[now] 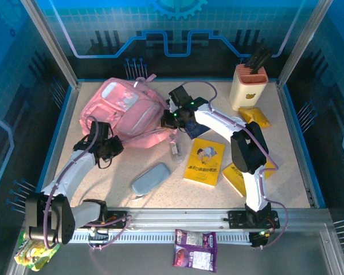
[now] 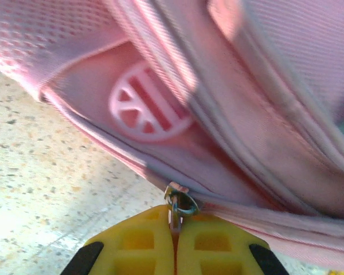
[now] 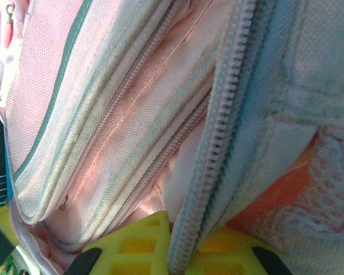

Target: Pack the student bag

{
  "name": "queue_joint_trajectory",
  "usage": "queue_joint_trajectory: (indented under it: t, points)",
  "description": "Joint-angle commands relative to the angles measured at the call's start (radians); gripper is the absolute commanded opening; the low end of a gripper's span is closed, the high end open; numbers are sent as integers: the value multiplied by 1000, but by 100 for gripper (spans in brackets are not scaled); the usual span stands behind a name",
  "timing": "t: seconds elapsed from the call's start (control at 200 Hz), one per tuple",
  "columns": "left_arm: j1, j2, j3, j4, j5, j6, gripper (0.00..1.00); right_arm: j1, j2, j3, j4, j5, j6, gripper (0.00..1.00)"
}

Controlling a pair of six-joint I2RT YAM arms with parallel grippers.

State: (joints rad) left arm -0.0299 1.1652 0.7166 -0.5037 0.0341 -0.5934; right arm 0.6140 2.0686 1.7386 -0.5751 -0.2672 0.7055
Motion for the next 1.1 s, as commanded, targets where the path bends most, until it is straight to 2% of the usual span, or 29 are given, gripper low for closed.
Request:
queue_joint_trajectory:
  t: [0.0, 0.235, 0.4, 0.57, 0.73, 0.895, 1.091]
  points:
    - [67, 34, 36, -15, -88, 28, 0, -39, -62, -5, -4, 18, -45, 0]
    - [137, 130, 82, -1, -170, 47, 0, -37, -90, -37, 21, -40, -34, 0]
    - [142, 144, 52, 28, -91, 35, 0, -52, -107, -54, 53, -71, 1, 0]
    - [167, 163, -3, 70, -180, 60, 0, -61, -76, 7, 16, -40, -12, 0]
    - [227, 219, 44, 102, -161, 97, 0, -51, -65, 5, 2, -30, -23, 0]
    - [226, 212, 68, 181, -43, 79, 0, 17, -92, -90, 98, -30, 41, 0]
    - [246, 326, 204, 160, -88, 134, 0, 129, -69, -111, 167, 5, 103, 2]
